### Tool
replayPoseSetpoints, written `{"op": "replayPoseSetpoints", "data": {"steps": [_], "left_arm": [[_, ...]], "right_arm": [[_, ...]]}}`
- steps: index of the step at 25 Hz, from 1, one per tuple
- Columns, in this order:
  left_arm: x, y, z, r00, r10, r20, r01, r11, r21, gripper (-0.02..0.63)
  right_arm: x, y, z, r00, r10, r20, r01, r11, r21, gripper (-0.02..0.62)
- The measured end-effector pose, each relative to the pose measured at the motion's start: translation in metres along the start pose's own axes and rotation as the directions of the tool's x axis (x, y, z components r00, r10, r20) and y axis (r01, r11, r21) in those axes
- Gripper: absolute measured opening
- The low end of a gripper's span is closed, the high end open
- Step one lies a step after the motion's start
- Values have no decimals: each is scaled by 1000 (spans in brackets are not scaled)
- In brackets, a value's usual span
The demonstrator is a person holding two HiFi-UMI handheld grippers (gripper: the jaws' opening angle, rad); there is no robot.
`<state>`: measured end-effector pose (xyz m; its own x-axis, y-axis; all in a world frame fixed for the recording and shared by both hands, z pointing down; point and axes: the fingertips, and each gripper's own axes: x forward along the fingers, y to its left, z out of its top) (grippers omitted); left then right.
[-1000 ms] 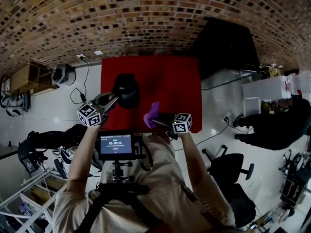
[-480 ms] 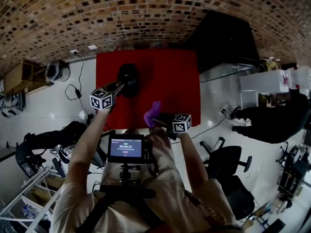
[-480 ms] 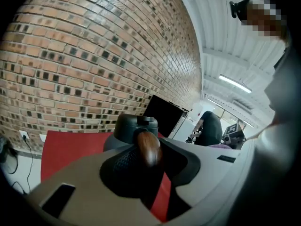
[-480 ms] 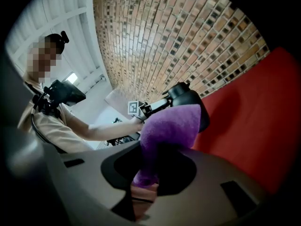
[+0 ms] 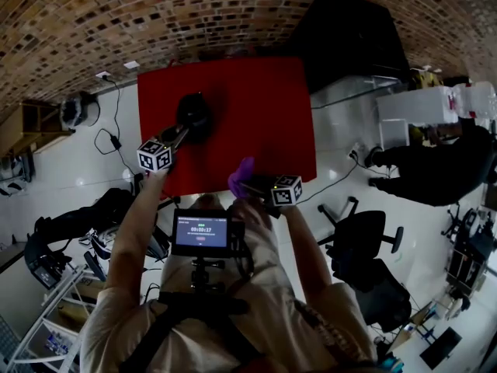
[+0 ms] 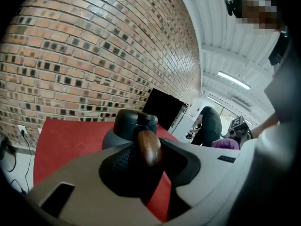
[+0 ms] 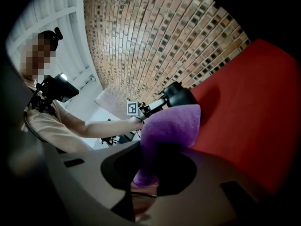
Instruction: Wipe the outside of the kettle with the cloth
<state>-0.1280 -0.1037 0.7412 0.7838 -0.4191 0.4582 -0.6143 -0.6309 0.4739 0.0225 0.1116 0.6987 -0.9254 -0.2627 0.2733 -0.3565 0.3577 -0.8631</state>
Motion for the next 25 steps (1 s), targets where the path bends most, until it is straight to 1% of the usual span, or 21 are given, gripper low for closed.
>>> {"op": "replayPoseSetpoints", "data": {"steps": [2, 5, 8, 10, 11, 12, 14, 17, 20, 22, 25], "left_arm": [[-5, -4, -12, 1000, -8, -11, 9, 1000, 9, 106], [-16, -14, -38, 997, -4, -72, 7, 999, 47, 109], [-28, -17, -67, 989, 59, -134, -50, 996, 73, 123], [-36, -13, -81, 984, 117, -135, -113, 993, 38, 138], [-40, -9, -85, 981, 151, -124, -152, 988, 1, 188], [-46, -4, -88, 977, 183, -109, -188, 981, -41, 218], [-59, 0, -93, 970, 229, -82, -237, 967, -99, 247], [-81, -9, -101, 966, 252, -54, -257, 958, -125, 249], [-107, -19, -103, 964, 265, -3, -263, 952, -160, 247], [-126, -19, -102, 953, 300, 44, -286, 938, -196, 247], [-152, -16, -94, 927, 351, 134, -301, 908, -292, 249]], "right_arm": [[0, -4, -4, 1000, -17, -1, 17, 1000, 1, 91], [1, -10, -4, 998, -59, -1, 59, 998, -3, 91], [4, -16, 2, 992, -127, -7, 127, 992, -1, 92], [5, -24, 4, 986, -166, -15, 166, 986, 6, 92], [6, -31, 3, 982, -187, -18, 187, 982, 11, 94], [7, -38, 2, 977, -211, -22, 212, 977, 16, 94], [9, -48, 1, 965, -259, -35, 260, 965, 20, 94], [15, -52, -1, 956, -288, -52, 288, 958, 4, 94], [19, -58, 3, 949, -312, -49, 312, 950, -13, 94], [20, -65, 8, 938, -345, -37, 345, 939, -12, 95], [18, -76, 16, 920, -390, -27, 390, 921, -12, 95]]}}
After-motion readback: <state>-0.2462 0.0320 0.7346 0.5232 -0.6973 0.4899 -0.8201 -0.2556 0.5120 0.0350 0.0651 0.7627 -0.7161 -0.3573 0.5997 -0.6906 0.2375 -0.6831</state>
